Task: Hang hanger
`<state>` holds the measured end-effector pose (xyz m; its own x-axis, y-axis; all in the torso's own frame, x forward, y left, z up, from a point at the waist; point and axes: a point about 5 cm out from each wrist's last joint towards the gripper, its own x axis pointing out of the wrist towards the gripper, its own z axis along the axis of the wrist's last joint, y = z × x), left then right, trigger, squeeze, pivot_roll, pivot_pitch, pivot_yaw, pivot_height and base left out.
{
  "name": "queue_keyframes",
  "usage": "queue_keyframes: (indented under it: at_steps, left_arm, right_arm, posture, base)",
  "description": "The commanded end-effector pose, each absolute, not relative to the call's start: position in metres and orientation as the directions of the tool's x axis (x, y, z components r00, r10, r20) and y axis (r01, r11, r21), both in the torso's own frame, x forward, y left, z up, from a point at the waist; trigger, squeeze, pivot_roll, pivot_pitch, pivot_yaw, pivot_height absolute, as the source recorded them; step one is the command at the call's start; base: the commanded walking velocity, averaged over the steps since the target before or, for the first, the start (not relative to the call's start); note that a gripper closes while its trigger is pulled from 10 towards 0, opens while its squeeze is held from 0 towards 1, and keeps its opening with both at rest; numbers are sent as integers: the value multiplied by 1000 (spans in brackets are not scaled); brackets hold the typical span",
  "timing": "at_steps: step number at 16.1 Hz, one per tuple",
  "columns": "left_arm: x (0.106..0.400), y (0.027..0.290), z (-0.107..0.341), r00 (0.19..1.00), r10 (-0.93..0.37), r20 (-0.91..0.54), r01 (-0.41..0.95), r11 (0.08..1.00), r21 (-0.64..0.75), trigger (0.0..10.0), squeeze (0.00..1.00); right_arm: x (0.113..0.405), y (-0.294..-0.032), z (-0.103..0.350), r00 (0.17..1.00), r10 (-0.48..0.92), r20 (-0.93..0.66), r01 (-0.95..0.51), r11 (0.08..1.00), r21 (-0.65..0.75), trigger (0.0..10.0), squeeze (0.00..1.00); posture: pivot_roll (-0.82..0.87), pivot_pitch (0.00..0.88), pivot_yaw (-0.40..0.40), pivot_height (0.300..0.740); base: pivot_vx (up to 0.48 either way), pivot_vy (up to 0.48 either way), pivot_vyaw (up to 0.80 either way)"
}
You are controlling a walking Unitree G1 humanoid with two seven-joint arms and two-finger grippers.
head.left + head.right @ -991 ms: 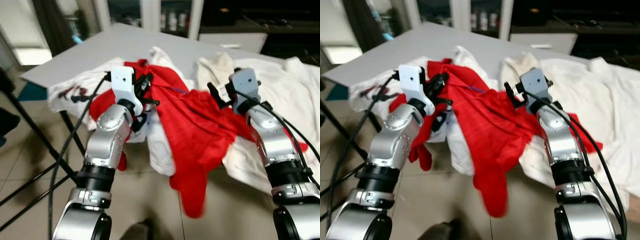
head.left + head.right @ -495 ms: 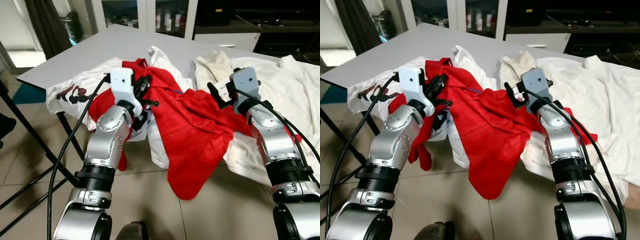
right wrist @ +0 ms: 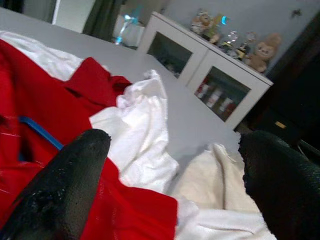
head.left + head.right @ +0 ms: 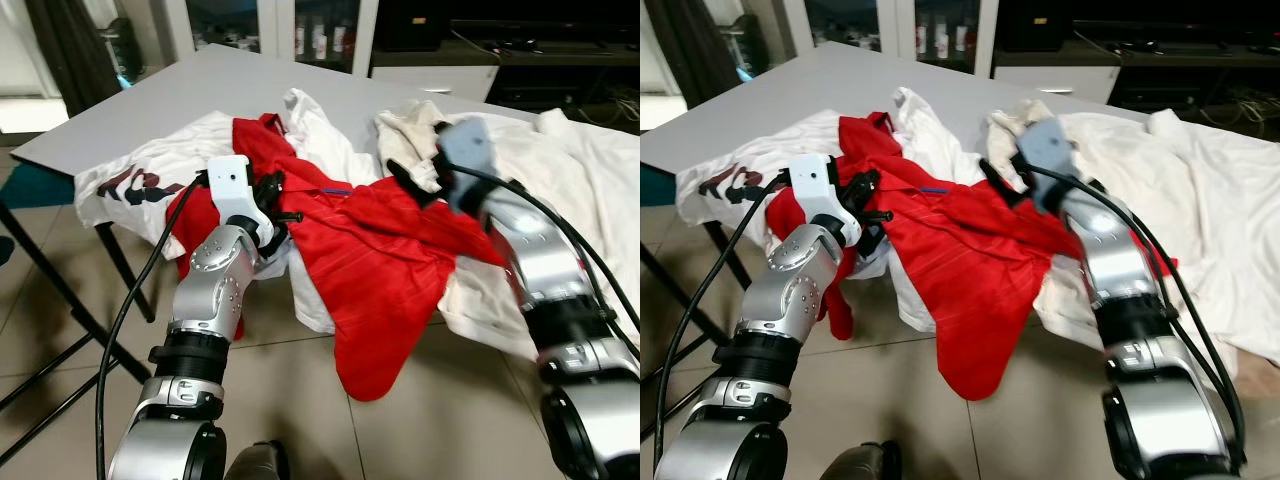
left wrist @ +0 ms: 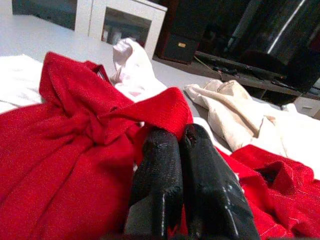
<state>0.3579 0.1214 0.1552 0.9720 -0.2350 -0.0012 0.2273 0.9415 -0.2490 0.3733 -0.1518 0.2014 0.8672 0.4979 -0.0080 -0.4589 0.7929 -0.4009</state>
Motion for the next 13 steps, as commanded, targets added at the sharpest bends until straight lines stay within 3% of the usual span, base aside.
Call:
queue_keyframes:
  at_steps: [1, 6, 13]
  left_arm:
    - [357, 121, 147, 975, -222, -33, 206, 944, -258, 10000, 0]
    - [356, 117, 144, 976, -214, -45, 195, 945, -263, 10000, 0]
    - [356, 117, 144, 977, -209, -46, 191, 947, -259, 10000, 0]
  right_arm:
    - [378, -141, 196, 848, 524, -78, -506, 757, -414, 10000, 0]
    - [385, -112, 179, 814, 552, -178, -570, 704, -423, 10000, 0]
    - [387, -119, 168, 835, 512, -201, -546, 728, -414, 10000, 0]
  posture:
    - [68, 11, -19, 740]
    - [76, 12, -26, 740]
    - [71, 14, -16, 740]
  base:
    - [0, 0, 0]
    - [0, 0, 0]
    - [0, 0, 0]
